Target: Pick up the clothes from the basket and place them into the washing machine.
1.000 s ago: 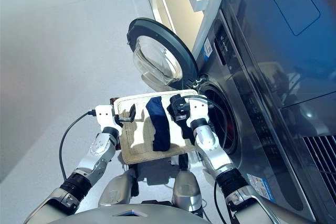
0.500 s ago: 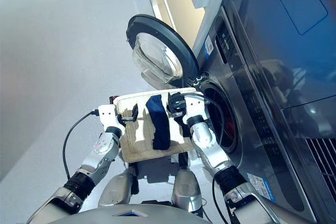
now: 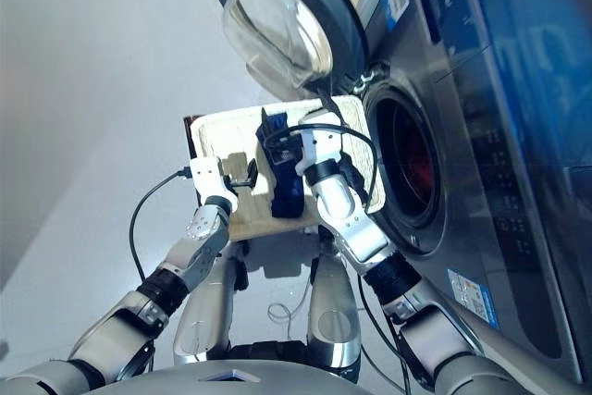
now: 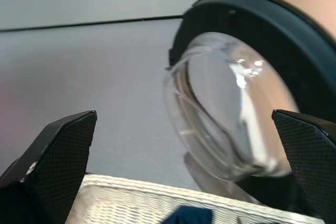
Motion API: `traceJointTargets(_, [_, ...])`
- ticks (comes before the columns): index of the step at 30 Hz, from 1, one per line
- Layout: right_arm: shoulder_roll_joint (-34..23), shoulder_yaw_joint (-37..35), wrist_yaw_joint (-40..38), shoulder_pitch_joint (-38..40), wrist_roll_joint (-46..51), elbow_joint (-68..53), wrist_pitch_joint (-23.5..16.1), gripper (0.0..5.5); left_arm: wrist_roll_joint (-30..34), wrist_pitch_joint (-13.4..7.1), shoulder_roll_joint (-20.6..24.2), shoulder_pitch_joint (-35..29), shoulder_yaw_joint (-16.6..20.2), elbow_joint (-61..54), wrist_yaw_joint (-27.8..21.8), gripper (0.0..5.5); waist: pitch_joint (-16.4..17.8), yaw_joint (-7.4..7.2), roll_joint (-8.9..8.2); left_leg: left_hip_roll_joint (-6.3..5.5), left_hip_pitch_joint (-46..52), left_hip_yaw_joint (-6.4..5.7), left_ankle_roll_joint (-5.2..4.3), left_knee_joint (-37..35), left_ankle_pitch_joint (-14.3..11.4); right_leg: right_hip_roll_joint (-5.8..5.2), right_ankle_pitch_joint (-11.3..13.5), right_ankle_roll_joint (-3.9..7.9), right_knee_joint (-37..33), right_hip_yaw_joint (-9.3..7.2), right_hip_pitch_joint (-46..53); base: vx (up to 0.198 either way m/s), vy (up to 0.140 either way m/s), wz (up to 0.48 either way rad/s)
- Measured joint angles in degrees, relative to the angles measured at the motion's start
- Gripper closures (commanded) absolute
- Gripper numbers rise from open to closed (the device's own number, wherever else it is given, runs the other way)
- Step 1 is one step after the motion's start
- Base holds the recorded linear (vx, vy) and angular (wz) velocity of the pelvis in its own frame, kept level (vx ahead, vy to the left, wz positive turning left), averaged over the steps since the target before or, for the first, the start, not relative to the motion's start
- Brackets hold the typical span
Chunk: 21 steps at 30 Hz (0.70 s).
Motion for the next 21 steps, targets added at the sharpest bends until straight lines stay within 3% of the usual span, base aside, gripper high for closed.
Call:
traceJointTargets(7, [1.58, 1.43, -2.04, -6.59, -0.98, -0.21, -0.03, 0.0, -1.28, 0.03, -0.6, -1.94, -0.31, 0.85, 1.33, 0.0, 0.02, -0.1, -0.17, 0.56, -10.62, -0.85, -0.44, 8.03, -1.61, 0.26, -3.35, -1.11, 11.06, 1.2, -12.01, -0.088, -0.018, 0.029])
traceJointTargets(10, [1.73, 2.51, -2.5, -8.9, -1.22, -0.21, -0.01, 0.0, -2.37, 0.07, -1.0, -3.94, -1.42, 1.11, 1.62, 0.0, 0.05, -0.25, -0.24, 0.89, -15.78, -1.8, -0.77, 11.58, -2.15, 0.5, -4.13, -1.65, 14.77, 1.18, -16.97, -0.079, -0.027, 0.055])
traceJointTargets(21, [5.45, 5.34, -3.11, -13.95, -1.48, -0.21, -0.06, 0.0, -3.37, 0.2, -2.97, -11.27, -2.53, 4.38, 2.11, 0.0, 0.09, -0.9, -0.86, 1.76, -26.98, -2.74, -1.26, 18.04, -2.86, 1.11, -5.08, -2.62, 21.12, 1.3, -27.88, -0.06, -0.01, 0.016])
